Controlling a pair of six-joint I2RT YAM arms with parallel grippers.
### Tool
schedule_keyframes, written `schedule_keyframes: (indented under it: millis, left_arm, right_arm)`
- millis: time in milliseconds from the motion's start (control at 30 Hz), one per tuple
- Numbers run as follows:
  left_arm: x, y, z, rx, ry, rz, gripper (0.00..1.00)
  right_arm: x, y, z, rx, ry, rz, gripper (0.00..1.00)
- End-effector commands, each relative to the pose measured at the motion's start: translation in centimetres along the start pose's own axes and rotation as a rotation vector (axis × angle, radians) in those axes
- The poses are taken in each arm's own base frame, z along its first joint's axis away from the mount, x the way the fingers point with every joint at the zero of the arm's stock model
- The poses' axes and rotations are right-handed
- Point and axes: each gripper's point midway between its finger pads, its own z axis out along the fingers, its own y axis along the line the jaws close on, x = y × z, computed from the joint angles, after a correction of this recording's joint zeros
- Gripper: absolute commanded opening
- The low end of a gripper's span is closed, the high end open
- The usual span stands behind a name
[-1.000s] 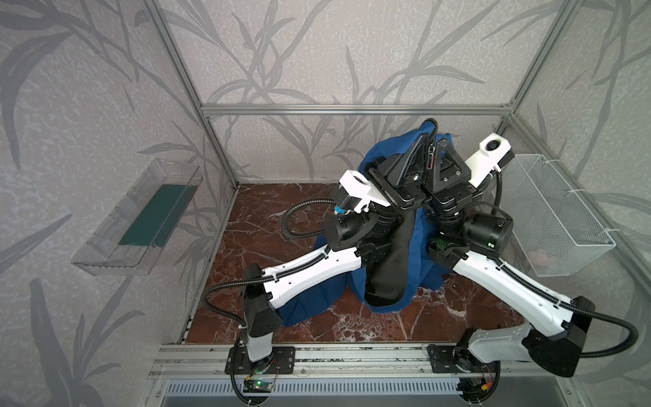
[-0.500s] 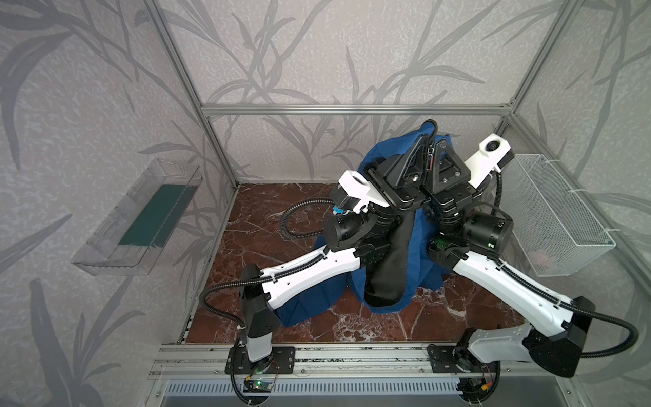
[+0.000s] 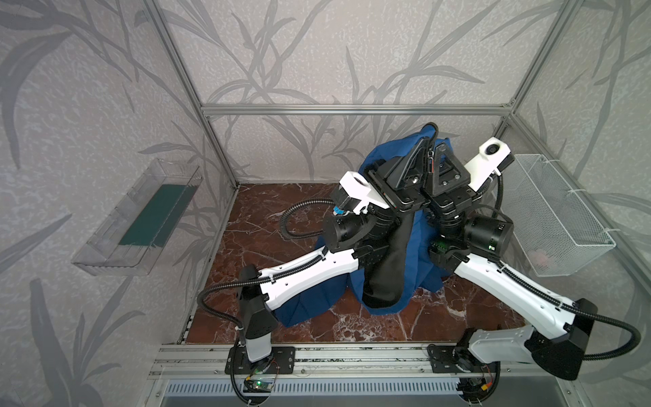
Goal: Zip up the jacket
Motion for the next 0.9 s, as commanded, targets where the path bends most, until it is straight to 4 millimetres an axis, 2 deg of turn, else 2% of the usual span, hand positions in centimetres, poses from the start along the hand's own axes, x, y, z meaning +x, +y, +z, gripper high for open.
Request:
schedule_keyframes:
  millis: [0,233,433,700,867]
  left_arm:
    - [-3.8,-0.5,0.9,0.029,-0.073,0.002,0.0]
    - [-4.2,-0.2,0.7,0.017,-0.063,0.009,0.0]
    - [-4.3,0.4,0.5,-0.02,-0.05,0.017,0.0]
    - [-4.5,0.2,1.0,-0.002,-0.075,0.009,0.0]
    - [-4.1,0.0,1.1,0.003,-0.081,0.0,0.0]
  right_arm:
    - [-2.1,2.9,0.4,-0.072,-0.05,-0.04,0.0]
    - [-3.4,1.2,-1.3,0.022,-0.08,-0.108,0.0]
    - [-3.5,2.4,-1.5,0.015,-0.054,-0.125,0.0]
    - [-3.0,2.6,-0.8,-0.044,-0.038,-0.069,0.0]
    - [-3.1,3.6,-0.2,-0.079,-0.033,-0.063,0.0]
